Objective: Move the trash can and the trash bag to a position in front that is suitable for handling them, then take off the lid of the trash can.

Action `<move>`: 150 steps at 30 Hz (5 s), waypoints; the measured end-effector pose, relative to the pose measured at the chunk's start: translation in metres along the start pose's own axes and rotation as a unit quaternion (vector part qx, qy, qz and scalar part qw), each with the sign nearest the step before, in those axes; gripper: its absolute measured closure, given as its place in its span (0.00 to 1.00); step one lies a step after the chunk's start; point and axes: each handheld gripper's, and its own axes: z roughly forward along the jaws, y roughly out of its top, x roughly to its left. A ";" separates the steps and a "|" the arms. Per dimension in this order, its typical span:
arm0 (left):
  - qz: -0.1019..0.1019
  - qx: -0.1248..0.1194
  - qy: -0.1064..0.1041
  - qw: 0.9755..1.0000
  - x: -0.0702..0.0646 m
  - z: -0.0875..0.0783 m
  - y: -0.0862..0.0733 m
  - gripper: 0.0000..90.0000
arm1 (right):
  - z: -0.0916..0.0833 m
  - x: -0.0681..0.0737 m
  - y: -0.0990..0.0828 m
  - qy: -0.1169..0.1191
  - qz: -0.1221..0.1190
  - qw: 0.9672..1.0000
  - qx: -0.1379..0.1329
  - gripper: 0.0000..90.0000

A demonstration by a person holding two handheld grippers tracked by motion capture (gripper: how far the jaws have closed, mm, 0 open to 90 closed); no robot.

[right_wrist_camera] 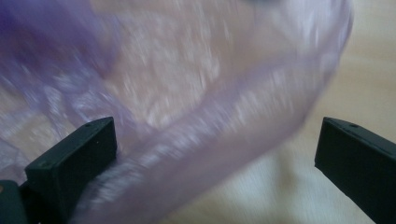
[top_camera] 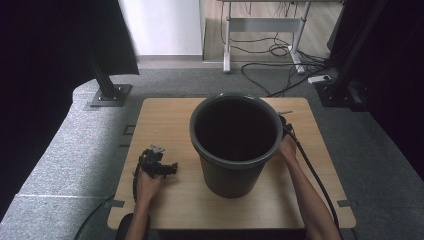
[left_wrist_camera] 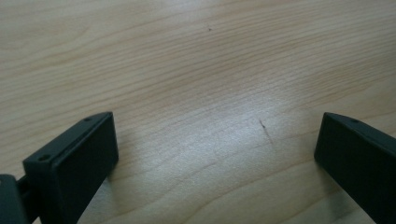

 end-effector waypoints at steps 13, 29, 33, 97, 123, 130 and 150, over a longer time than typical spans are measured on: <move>0.000 -0.002 -0.002 1.000 -0.001 -0.001 -0.001 0.00 | -0.040 -0.015 -0.078 -0.027 0.007 0.999 -0.019 0.00; 0.000 -0.001 0.000 1.000 -0.002 -0.001 -0.001 0.00 | -0.130 -0.022 -0.148 -0.051 0.020 0.998 -0.011 0.00; -0.001 -0.001 0.001 1.000 -0.003 -0.001 -0.001 0.00 | -0.165 -0.028 -0.151 -0.075 0.023 0.997 -0.020 0.00; 0.008 0.007 -0.010 1.000 -0.006 -0.006 -0.005 0.00 | -0.168 -0.015 -0.185 -0.020 -0.001 1.000 -0.012 0.00; 0.008 -0.031 -0.037 0.999 0.003 -0.058 0.056 0.00 | -0.199 -0.012 -0.134 -0.004 -0.031 0.999 -0.040 0.01; 0.018 -0.061 -0.047 0.997 0.013 -0.107 0.108 0.00 | -0.175 -0.012 -0.141 0.004 -0.030 0.999 -0.009 0.03; 0.108 -0.040 -0.093 0.989 -0.015 -0.176 0.218 0.01 | -0.127 -0.011 -0.166 0.022 -0.050 0.998 0.017 0.02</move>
